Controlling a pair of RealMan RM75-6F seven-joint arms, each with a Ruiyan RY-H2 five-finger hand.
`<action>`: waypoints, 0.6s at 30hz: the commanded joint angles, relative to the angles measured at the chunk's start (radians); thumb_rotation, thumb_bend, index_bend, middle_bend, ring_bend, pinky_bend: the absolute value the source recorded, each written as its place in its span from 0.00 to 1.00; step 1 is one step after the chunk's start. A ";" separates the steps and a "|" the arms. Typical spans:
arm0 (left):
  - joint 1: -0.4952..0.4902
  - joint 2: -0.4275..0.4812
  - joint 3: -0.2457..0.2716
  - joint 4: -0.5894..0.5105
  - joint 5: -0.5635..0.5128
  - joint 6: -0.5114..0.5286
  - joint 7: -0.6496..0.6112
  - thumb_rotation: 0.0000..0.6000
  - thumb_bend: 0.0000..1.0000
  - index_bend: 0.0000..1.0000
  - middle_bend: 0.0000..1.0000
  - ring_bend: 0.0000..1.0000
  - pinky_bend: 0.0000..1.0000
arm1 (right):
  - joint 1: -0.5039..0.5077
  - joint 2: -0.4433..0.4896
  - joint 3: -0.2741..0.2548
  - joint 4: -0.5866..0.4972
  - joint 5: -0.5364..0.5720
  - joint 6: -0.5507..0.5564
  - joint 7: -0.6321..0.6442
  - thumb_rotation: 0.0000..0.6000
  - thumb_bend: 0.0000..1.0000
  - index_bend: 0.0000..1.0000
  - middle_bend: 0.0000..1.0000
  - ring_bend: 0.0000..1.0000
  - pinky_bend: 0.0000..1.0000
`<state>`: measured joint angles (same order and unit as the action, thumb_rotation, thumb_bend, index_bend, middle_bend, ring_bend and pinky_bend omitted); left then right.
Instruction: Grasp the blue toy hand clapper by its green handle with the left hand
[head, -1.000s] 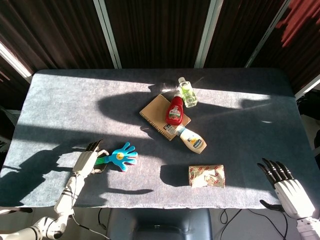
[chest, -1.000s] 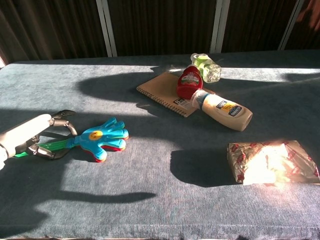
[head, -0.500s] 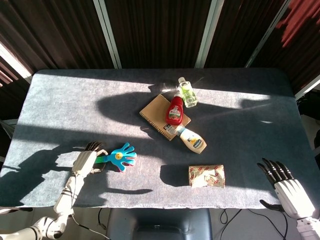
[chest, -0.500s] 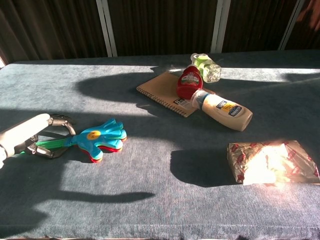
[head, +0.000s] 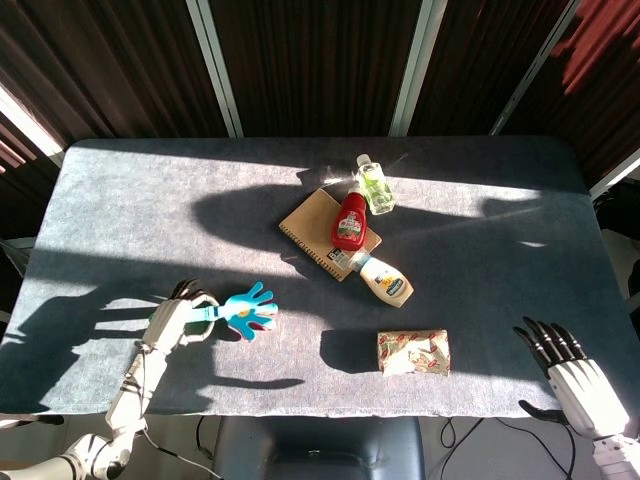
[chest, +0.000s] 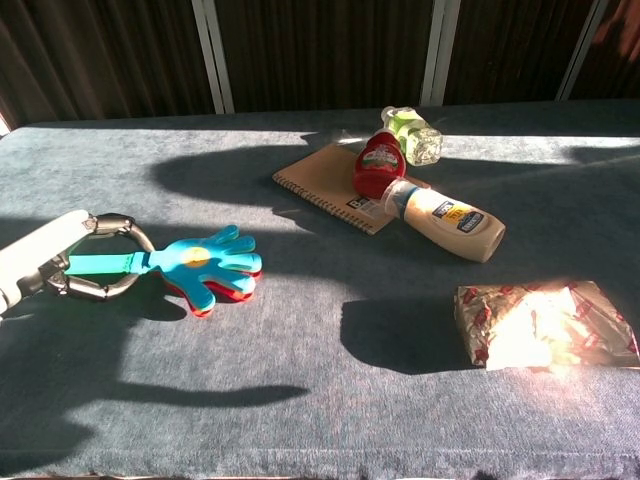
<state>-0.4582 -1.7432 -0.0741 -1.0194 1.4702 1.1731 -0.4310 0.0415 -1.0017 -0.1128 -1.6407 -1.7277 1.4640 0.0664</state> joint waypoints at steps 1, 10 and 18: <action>0.002 -0.007 0.001 0.016 0.027 0.034 -0.076 1.00 0.70 0.79 0.38 0.14 0.11 | 0.000 0.000 0.000 0.000 0.000 0.000 0.000 1.00 0.19 0.00 0.00 0.00 0.00; 0.008 0.012 -0.032 -0.020 0.047 0.103 -0.545 1.00 0.73 0.79 0.68 0.40 0.50 | 0.000 0.001 0.000 -0.001 0.001 -0.001 0.001 1.00 0.19 0.00 0.00 0.00 0.00; 0.006 0.050 -0.079 -0.073 0.079 0.212 -0.925 1.00 0.73 0.79 0.70 0.40 0.49 | 0.001 0.000 -0.001 -0.001 0.001 -0.004 0.000 1.00 0.19 0.00 0.00 0.00 0.00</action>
<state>-0.4512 -1.7171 -0.1220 -1.0577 1.5272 1.3191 -1.2130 0.0424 -1.0011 -0.1137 -1.6420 -1.7269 1.4603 0.0670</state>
